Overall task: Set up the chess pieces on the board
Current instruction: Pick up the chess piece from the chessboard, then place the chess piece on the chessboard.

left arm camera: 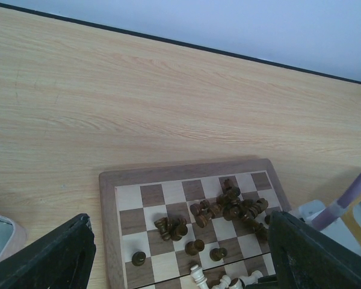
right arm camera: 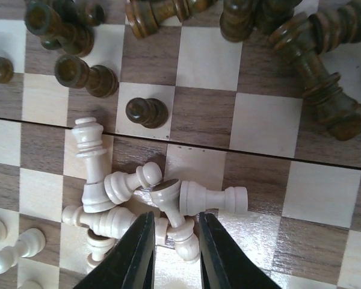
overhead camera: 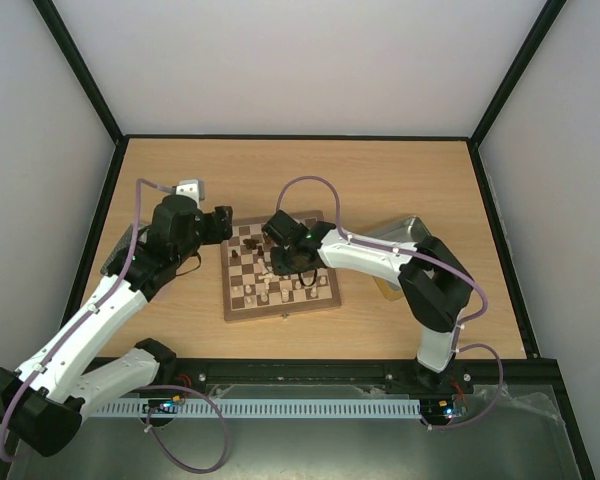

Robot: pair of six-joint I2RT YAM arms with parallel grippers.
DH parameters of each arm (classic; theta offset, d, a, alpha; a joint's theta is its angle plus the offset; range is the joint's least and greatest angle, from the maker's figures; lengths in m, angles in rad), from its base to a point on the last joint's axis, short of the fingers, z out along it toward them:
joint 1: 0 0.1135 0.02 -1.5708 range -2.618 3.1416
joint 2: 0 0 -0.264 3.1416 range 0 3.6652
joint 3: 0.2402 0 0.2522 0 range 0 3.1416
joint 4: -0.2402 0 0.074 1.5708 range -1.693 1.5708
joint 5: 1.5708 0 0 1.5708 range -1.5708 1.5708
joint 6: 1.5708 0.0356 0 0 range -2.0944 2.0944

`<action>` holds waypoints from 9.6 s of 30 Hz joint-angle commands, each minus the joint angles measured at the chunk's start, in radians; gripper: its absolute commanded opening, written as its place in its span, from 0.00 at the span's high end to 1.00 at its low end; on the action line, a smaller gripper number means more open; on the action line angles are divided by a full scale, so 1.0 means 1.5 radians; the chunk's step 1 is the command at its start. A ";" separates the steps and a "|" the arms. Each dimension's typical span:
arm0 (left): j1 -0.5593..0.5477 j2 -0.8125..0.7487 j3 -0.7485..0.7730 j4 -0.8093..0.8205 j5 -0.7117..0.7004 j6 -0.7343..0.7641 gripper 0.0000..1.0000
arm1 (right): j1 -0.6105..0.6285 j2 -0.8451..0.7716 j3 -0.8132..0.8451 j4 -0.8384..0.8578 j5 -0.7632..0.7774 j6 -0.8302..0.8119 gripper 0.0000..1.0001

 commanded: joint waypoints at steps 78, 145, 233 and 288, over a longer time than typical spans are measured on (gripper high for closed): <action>0.031 -0.128 -0.275 0.466 0.425 -0.454 0.17 | 0.006 -0.342 -0.156 0.312 -0.194 -0.117 0.94; 0.005 -0.117 -0.182 0.410 0.367 -0.525 0.92 | 0.006 -0.493 -0.175 0.359 -0.068 -0.073 0.92; -0.475 0.541 0.070 0.235 -0.153 0.063 0.78 | -0.002 -0.642 -0.247 0.099 0.544 0.098 0.88; -0.071 0.082 0.015 0.306 0.654 -0.216 0.55 | -0.001 -0.519 -0.217 0.273 -0.131 -0.318 0.91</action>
